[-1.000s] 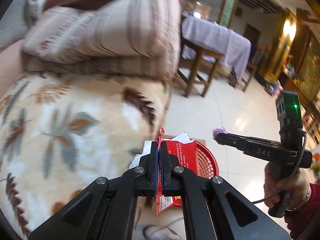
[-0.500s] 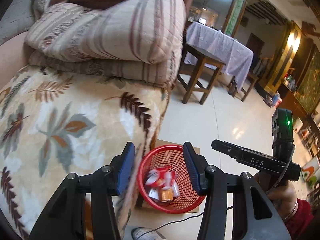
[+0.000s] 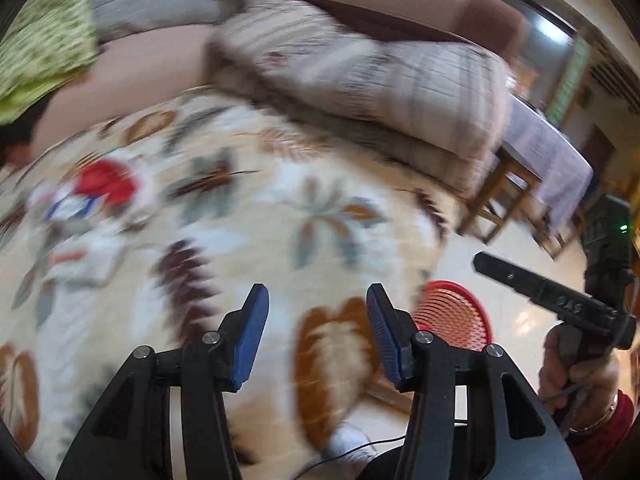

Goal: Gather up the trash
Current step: 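Carry the red wrapper and pink ball to the red wastebasket and open both tools, then grasp the white packet with the left tool while the right tool grasps the red plastic bag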

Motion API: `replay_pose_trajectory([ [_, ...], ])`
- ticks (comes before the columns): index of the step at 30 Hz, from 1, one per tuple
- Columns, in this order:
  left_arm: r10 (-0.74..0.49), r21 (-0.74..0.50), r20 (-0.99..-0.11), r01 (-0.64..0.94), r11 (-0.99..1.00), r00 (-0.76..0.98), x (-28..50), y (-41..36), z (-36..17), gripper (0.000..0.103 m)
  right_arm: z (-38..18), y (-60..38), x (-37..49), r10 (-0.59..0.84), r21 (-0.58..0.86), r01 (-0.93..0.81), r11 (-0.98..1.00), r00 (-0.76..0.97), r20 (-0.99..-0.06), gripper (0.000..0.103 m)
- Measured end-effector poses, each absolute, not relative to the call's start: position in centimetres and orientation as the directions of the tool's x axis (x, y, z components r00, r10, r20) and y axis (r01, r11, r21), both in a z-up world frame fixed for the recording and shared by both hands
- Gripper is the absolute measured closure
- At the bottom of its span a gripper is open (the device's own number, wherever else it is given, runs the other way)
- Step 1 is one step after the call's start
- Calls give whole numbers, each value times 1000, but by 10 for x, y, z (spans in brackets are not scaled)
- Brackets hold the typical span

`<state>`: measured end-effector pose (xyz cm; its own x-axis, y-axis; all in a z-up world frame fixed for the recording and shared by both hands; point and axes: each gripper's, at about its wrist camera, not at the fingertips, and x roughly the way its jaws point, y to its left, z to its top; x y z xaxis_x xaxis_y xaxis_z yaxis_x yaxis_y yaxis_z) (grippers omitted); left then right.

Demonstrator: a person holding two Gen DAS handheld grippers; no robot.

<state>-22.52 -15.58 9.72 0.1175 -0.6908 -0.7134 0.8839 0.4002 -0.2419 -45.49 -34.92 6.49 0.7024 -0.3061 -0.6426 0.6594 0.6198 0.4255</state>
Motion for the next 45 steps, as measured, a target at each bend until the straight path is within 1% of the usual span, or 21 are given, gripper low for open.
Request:
replay_pose_trajectory([
  [5, -653, -291, -722, 755, 587, 229, -155, -100, 89, 53, 86, -325, -383, -219, 399, 567, 721, 732, -645, 42],
  [11, -557, -416, -769, 417, 808, 313, -57, -51, 53, 53, 93, -297, -289, -85, 407, 440, 801, 756, -649, 42],
  [13, -527, -424, -784, 338, 840, 328, -39, -49, 42, 53, 89, -290, -254, -27, 434, 395, 810, 764, -644, 42],
  [15, -535, -464, -780, 274, 842, 324, -24, -50, 34, 53, 86, -285, -225, -6, 430, 372, 823, 763, -647, 42],
  [18, -524, -470, -776, 234, 851, 350, -12, -59, 32, 53, 76, -283, -179, 4, 398, 347, 850, 749, -662, 43],
  [19, -532, -481, -772, 228, 847, 346, -9, -64, 30, 53, 72, -285, -165, 2, 383, 346, 857, 741, -672, 46],
  [20, -524, -475, -779, 221, 851, 344, -5, -71, 28, 53, 66, -289, -149, -1, 369, 346, 863, 731, -682, 53],
  [22, -532, -475, -773, 239, 847, 346, 2, -82, 23, 54, 59, -300, -128, -11, 364, 368, 856, 716, -698, 62],
  [24, -528, -455, -776, 273, 847, 345, 2, -91, 19, 53, 56, -311, -116, 3, 400, 382, 834, 720, -694, 63],
  [26, -532, -445, -775, 305, 842, 340, 1, -100, 18, 53, 64, -314, -110, -6, 410, 370, 834, 748, -663, 63],
  [27, -523, -425, -782, 324, 845, 338, 1, -108, 17, 45, 71, -312, -108, -8, 403, 348, 847, 766, -643, 63],
  [28, -518, -416, -787, 332, 846, 335, 0, -112, 16, 32, 77, -308, -106, -6, 391, 320, 863, 780, -626, 63],
  [29, -518, -413, -791, 342, 844, 324, -1, -117, 14, 28, 80, -305, -103, 0, 380, 298, 876, 786, -618, 63],
  [32, -506, -387, -804, 371, 844, 312, -4, -127, 7, 26, 83, -296, -92, 60, 387, 229, 893, 792, -607, 63],
  [33, -506, -382, -800, 376, 844, 323, -4, -126, 8, 28, 83, -294, -87, 66, 374, 216, 902, 787, -613, 63],
  [35, -519, -399, -785, 364, 841, 339, -3, -119, 12, 41, 79, -292, -78, 79, 362, 200, 911, 774, -628, 63],
  [36, -515, -394, -782, 362, 845, 352, -2, -116, 16, 50, 75, -294, -71, 96, 368, 193, 909, 764, -638, 63],
  [37, -490, -361, -781, 360, 860, 388, -3, -112, 21, 64, 73, -295, -69, 106, 374, 188, 908, 761, -640, 63],
  [39, -437, -293, -781, 355, 888, 446, -5, -108, 28, 68, 71, -296, -59, 108, 359, 183, 915, 748, -655, 64],
  [42, -432, -318, -781, 309, 896, 451, 2, -91, 31, 69, 72, -292, -54, 128, 347, 152, 925, 737, -664, 64],
  [45, -365, -256, -794, 277, 926, 486, 10, -82, 32, 69, 76, -284, -56, 145, 338, 116, 934, 742, -655, 64],
])
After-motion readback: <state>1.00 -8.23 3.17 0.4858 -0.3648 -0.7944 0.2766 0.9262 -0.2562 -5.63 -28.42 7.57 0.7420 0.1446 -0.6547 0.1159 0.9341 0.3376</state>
